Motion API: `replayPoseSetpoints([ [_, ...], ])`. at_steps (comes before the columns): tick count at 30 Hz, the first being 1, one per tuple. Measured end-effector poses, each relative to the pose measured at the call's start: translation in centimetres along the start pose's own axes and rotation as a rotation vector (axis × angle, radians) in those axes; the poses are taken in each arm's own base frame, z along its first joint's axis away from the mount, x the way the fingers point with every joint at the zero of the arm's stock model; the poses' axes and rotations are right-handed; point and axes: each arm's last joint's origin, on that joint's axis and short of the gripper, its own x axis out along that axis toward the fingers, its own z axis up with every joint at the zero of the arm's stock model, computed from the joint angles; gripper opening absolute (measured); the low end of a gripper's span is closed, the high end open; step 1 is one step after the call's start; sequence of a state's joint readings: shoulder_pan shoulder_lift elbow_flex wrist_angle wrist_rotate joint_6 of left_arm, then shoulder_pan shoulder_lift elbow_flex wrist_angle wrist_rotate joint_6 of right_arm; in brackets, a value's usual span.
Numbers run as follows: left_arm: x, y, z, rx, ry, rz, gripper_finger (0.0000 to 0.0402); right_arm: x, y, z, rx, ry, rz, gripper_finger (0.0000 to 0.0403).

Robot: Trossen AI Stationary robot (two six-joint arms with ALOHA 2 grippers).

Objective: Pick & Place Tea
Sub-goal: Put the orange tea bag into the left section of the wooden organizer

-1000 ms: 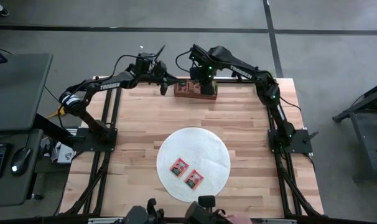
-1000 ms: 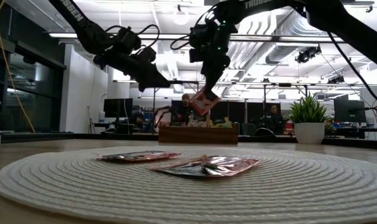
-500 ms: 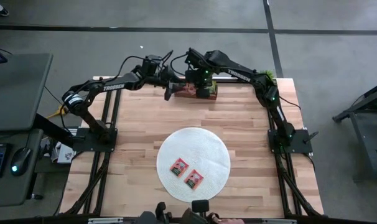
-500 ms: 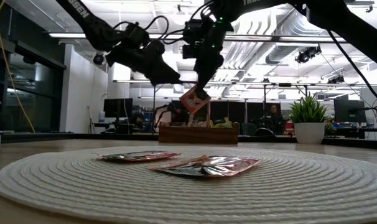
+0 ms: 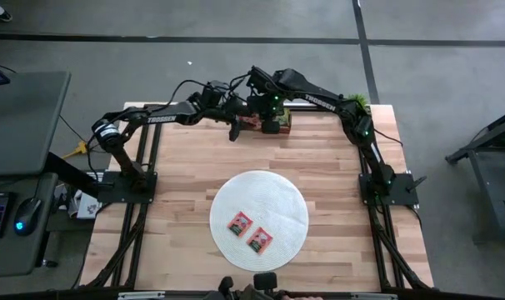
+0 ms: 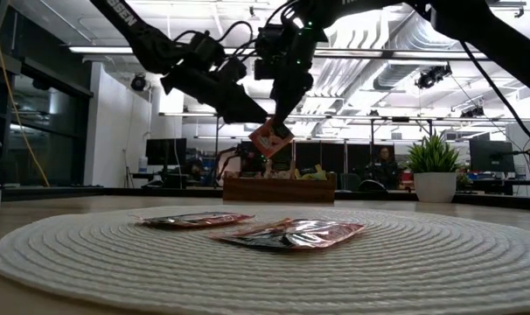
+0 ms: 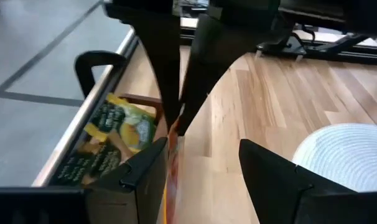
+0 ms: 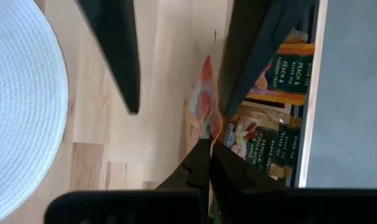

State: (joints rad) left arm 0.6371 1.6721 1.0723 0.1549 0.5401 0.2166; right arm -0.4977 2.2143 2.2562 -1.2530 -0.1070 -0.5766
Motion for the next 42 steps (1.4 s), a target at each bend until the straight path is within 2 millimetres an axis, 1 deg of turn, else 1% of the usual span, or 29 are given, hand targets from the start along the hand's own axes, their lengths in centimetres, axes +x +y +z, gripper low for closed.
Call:
replayPoseSetpoints([
  [3, 0.4, 0.2, -0.1, -0.012, 0.004, 0.001, 0.0195, 0.0, 0.1, 0.1, 0.000, -0.001, 0.003, 0.0000],
  [13, 0.4, 0.3, 0.6, -0.006, -0.009, 0.009, 0.0195, 0.1, 0.3, 0.2, -0.002, -0.008, 0.013, 0.0000],
  [18, 1.2, 0.1, 0.1, -0.008, 0.007, -0.005, 0.0187, 0.1, 0.3, 0.2, -0.003, -0.006, 0.015, 0.0000],
  [24, 1.7, 0.2, -0.6, -0.022, 0.022, -0.017, 0.0147, 0.2, 0.3, 0.2, 0.006, -0.003, 0.016, 0.0000],
  [29, 1.7, 0.3, -0.5, -0.019, 0.021, 0.006, 0.0105, 0.2, 0.3, 0.2, 0.009, -0.003, 0.015, 0.0000],
  [34, 1.7, 0.4, -0.3, -0.012, 0.008, 0.009, 0.0059, 0.2, 0.3, 0.2, 0.010, -0.003, 0.016, 0.0000],
  [38, 1.7, 0.4, 0.0, -0.010, 0.001, 0.010, 0.0013, 0.2, 0.3, 0.2, 0.012, -0.003, 0.015, 0.0000],
  [42, 1.7, 0.4, 0.0, -0.023, 0.004, 0.017, 0.0004, 0.2, 0.3, 0.2, 0.020, -0.004, 0.014, 0.0000],
])
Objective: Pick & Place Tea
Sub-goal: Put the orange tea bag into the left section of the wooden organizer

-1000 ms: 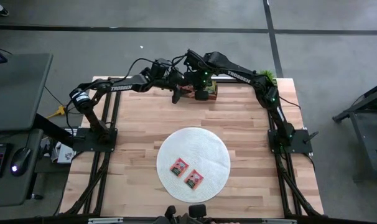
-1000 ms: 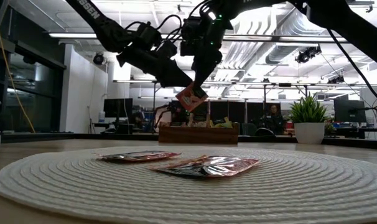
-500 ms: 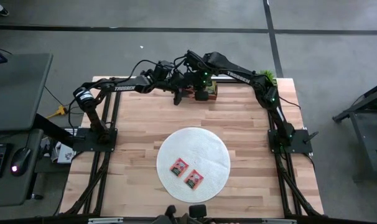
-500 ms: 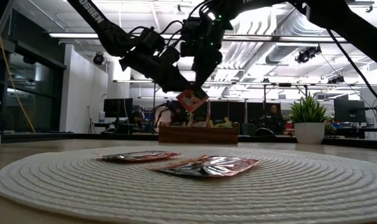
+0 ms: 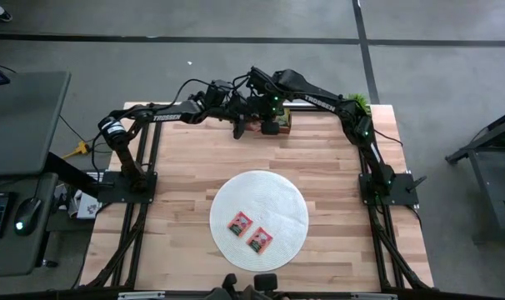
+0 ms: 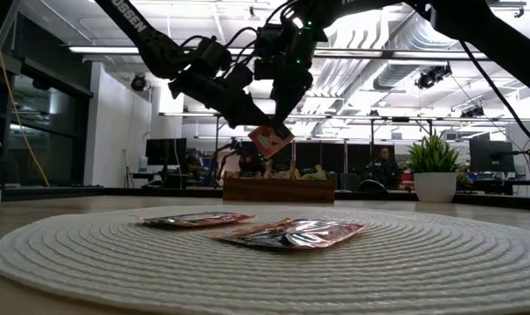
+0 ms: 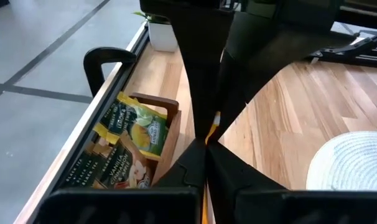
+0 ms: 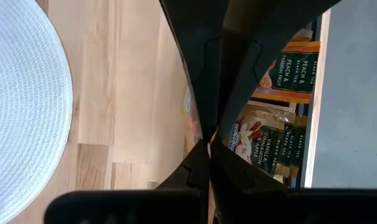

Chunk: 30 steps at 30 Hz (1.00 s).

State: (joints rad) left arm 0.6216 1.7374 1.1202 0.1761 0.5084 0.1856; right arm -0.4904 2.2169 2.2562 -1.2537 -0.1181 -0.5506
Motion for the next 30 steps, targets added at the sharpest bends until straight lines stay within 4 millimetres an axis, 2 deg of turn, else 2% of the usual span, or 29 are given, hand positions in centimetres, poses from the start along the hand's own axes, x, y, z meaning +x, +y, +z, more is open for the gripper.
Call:
replayPoseSetpoints([
  [5, 0.0, 0.1, 0.0, -0.009, 0.002, 0.023, 0.0001, -0.1, -0.2, -0.1, 0.037, 0.000, -0.005, 0.0001],
  [9, -0.1, 0.4, 0.1, -0.006, -0.010, 0.040, 0.0000, -1.0, -1.0, -0.7, 0.107, -0.010, -0.028, 0.0001],
  [16, -1.4, 2.5, 0.6, -0.034, -0.089, 0.096, 0.0000, -4.4, -3.3, -2.7, 0.288, -0.061, -0.089, 0.0001],
  [23, -3.5, 5.5, -0.6, -0.111, -0.077, 0.151, 0.0000, -8.4, -4.3, -5.1, 0.456, -0.026, -0.228, 0.0001],
  [27, -3.7, 5.8, -0.4, -0.094, -0.106, 0.125, 0.0000, -9.9, -4.4, -4.9, 0.454, -0.139, -0.198, 0.0001],
  [30, -3.8, 5.8, -0.1, -0.070, -0.143, 0.079, 0.0000, -10.1, -4.0, -4.7, 0.440, -0.162, -0.172, 0.0001],
])
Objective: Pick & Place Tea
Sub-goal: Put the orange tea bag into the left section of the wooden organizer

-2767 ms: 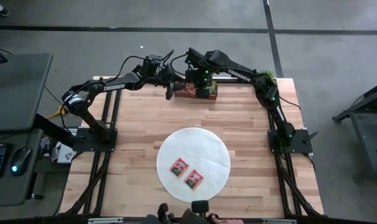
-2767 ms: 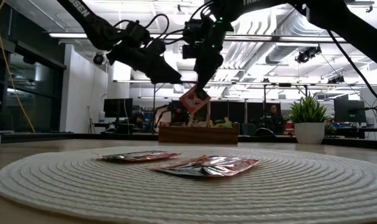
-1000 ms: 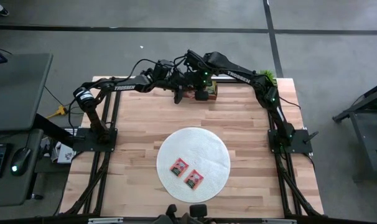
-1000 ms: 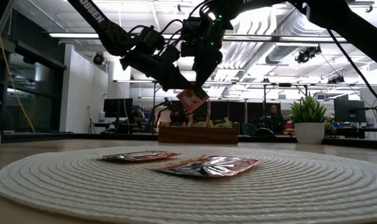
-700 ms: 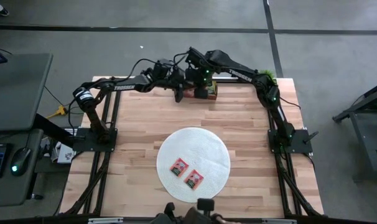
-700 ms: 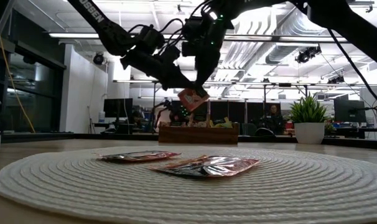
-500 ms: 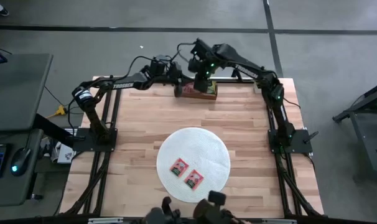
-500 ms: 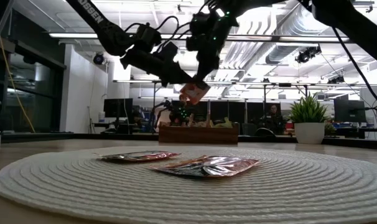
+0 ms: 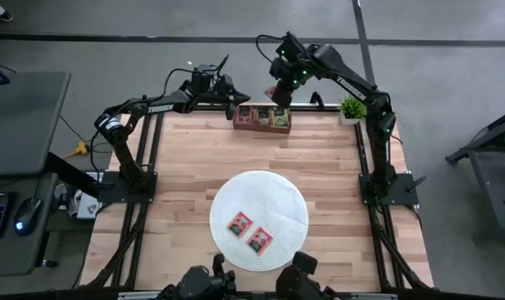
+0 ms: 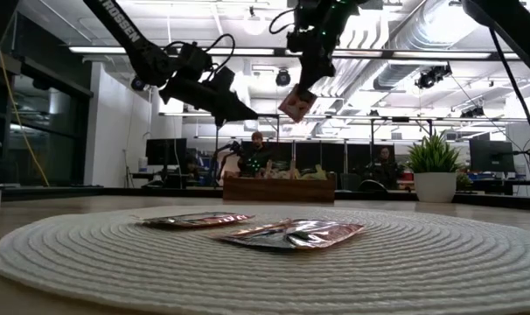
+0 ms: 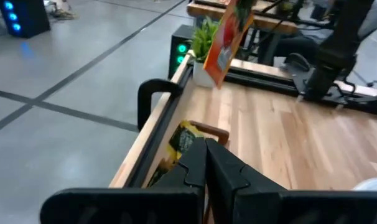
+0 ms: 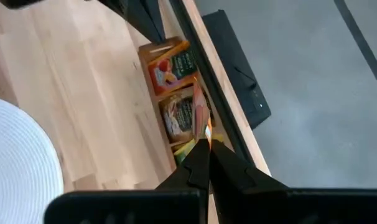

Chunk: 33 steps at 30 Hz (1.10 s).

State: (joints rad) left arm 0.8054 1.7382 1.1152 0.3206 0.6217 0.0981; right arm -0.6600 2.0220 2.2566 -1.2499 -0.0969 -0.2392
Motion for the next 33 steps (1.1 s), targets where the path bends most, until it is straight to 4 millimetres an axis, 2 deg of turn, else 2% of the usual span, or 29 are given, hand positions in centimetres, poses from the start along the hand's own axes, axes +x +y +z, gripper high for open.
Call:
replayPoseSetpoints([
  [13, 0.2, -0.5, 0.1, 0.008, -0.012, -0.081, 0.0000, 1.0, 4.2, 1.4, -0.136, -0.069, 0.113, 0.0000],
  [16, 0.2, -0.6, 0.1, 0.009, -0.014, -0.110, 0.0000, 1.9, 4.9, 1.1, -0.146, -0.049, 0.146, 0.0000],
  [23, 0.1, -0.6, -0.3, 0.016, 0.014, -0.141, 0.0005, 5.7, 6.2, -0.9, -0.172, 0.089, 0.168, 0.0000],
  [27, 0.1, -1.0, -0.2, 0.012, 0.000, -0.251, 0.0041, 7.2, 7.2, -1.5, -0.213, 0.103, 0.188, 0.0000],
  [33, 1.2, -3.1, -0.5, 0.010, 0.038, -0.345, 0.0139, 8.0, 8.3, -1.3, -0.247, 0.058, 0.193, 0.0000],
])
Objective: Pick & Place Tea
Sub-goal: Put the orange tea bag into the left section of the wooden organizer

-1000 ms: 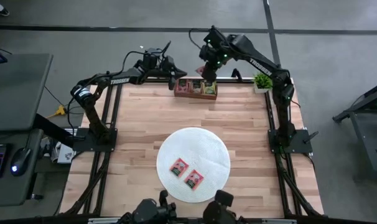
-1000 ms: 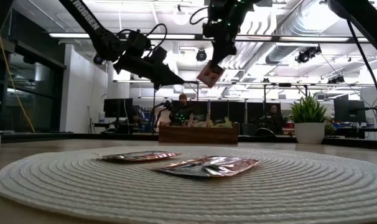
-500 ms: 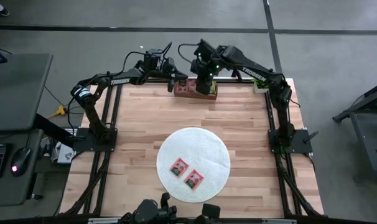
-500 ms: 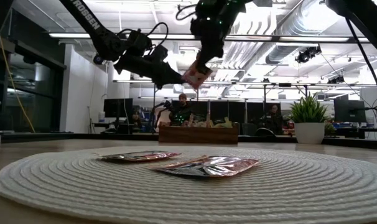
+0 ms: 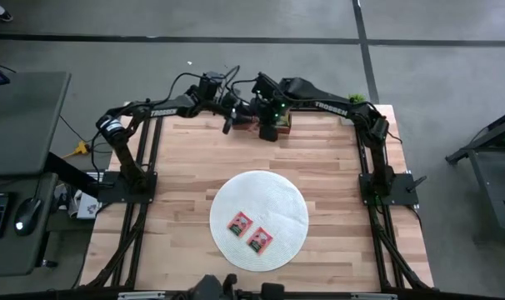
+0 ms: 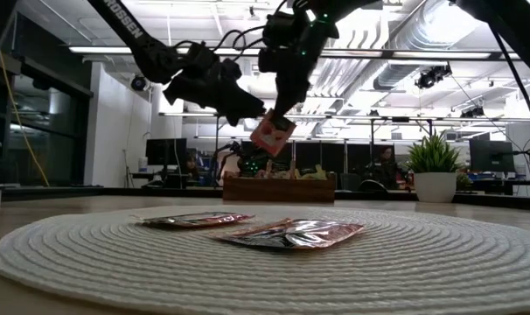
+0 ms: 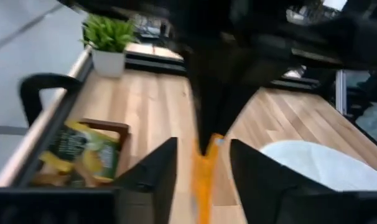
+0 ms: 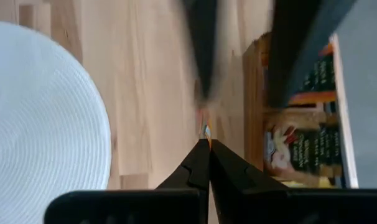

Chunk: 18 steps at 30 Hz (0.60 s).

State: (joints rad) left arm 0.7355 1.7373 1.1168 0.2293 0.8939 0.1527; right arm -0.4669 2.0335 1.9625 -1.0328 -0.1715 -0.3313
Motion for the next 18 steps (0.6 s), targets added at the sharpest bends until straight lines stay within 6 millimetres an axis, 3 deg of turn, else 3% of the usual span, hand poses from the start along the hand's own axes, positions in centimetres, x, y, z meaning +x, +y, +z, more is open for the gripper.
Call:
replayPoseSetpoints([
  [4, 1.4, -1.1, -0.2, 0.006, 0.042, 0.016, 0.0187, 0.0, 0.0, 0.3, -0.004, -0.023, -0.007, 0.0000],
  [9, 2.6, -2.2, -0.5, 0.034, 0.096, 0.069, 0.0201, 0.0, 0.1, 0.2, -0.001, -0.020, -0.005, 0.0000],
  [14, 2.8, -2.3, -0.7, 0.027, 0.124, 0.119, 0.0179, 0.0, 0.1, 0.2, 0.006, -0.019, -0.005, 0.0000],
  [18, 2.8, -2.3, -0.7, 0.025, 0.128, 0.131, 0.0129, 0.0, 0.1, 0.2, 0.006, -0.019, -0.005, 0.0000],
])
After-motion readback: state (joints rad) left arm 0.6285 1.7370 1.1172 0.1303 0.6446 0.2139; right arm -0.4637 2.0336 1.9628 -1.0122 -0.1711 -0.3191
